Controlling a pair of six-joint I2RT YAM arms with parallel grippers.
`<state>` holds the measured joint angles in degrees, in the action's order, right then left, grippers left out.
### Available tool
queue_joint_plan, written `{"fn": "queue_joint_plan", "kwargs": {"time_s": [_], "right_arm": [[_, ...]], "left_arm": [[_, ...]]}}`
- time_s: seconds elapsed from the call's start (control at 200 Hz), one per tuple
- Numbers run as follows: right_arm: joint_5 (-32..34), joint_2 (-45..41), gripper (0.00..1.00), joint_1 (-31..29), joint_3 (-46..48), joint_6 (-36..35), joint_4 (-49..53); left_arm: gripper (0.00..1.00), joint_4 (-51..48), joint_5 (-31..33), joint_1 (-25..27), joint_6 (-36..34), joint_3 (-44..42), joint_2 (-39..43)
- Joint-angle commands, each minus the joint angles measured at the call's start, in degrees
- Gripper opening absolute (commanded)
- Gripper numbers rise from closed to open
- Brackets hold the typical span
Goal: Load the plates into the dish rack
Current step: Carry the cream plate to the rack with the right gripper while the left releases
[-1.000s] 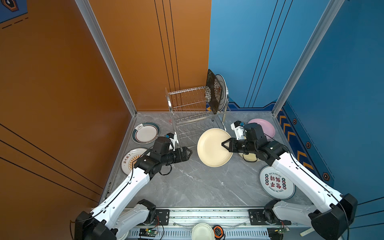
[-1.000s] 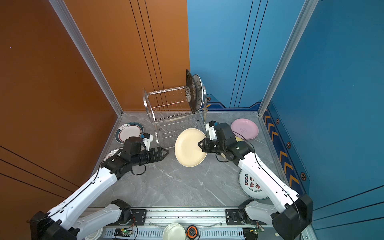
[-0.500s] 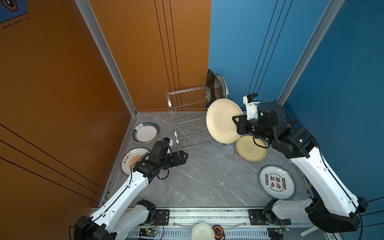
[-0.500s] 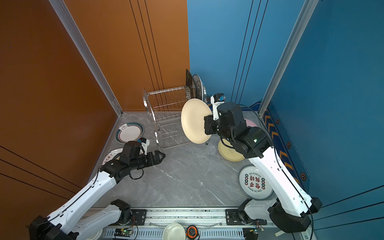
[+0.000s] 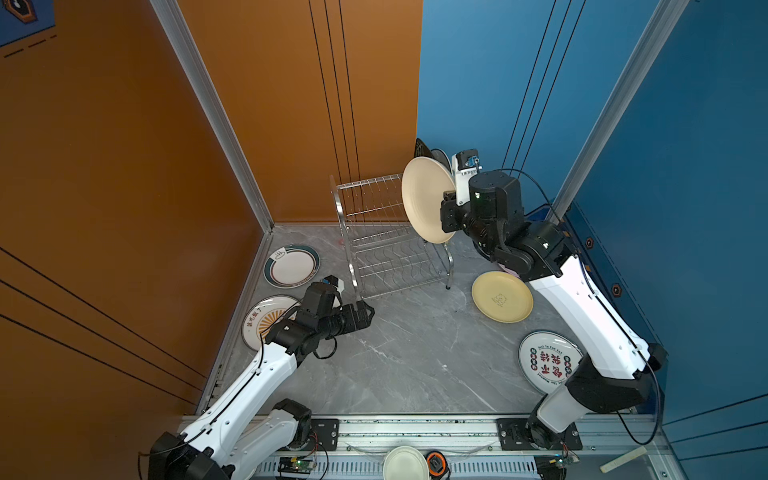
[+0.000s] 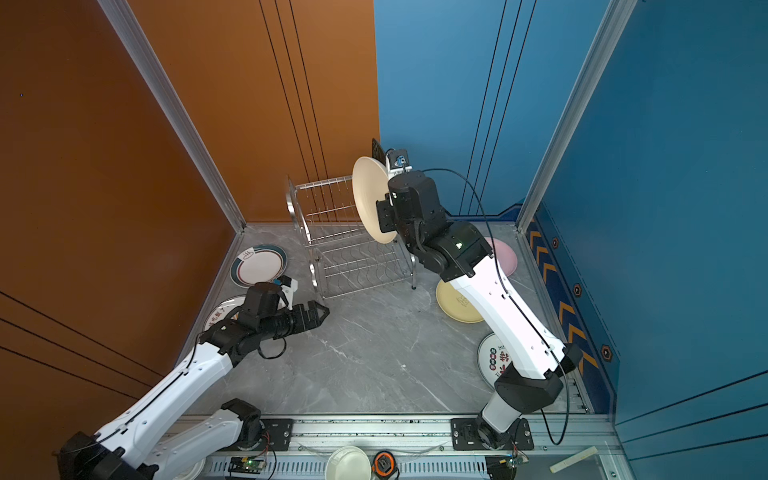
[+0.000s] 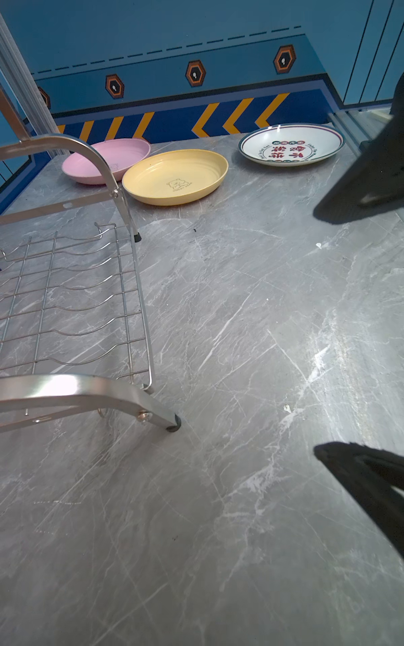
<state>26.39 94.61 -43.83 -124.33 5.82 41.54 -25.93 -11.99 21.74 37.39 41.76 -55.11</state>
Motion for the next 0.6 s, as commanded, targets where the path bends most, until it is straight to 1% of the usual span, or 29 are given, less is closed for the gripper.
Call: {"fn": "queue_joint_plan", "kwargs": {"time_s": [0.0,0.135,0.28,0.435,0.596], "right_arm": [[4.2,2.6,0.03,-0.3,-3.4,-4.8,-8.3],[6.6,7.5,0.03,-0.4,-7.3,-7.1,-11.6],[8.0,11.0,0.04,0.3,-8.2,-8.3,-16.2],[10.4,15.5,0.04,0.8,-11.7,-10.1,-18.2],[12.3,18.8,0.03,1.7,-13.4,-11.7,-20.5]], "left_arm": [[0.98,-0.3,-0.3,-0.8,-0.2,-1.3,0.8],[0.98,0.2,-0.9,-1.3,-0.2,-1.3,0.9],[0.98,1.0,-2.0,-2.3,-0.3,-1.6,0.8],[0.98,1.3,-3.3,-3.7,-0.5,-1.7,0.7],[0.98,1.5,-4.5,-4.7,-0.6,-2.0,0.6]]}}
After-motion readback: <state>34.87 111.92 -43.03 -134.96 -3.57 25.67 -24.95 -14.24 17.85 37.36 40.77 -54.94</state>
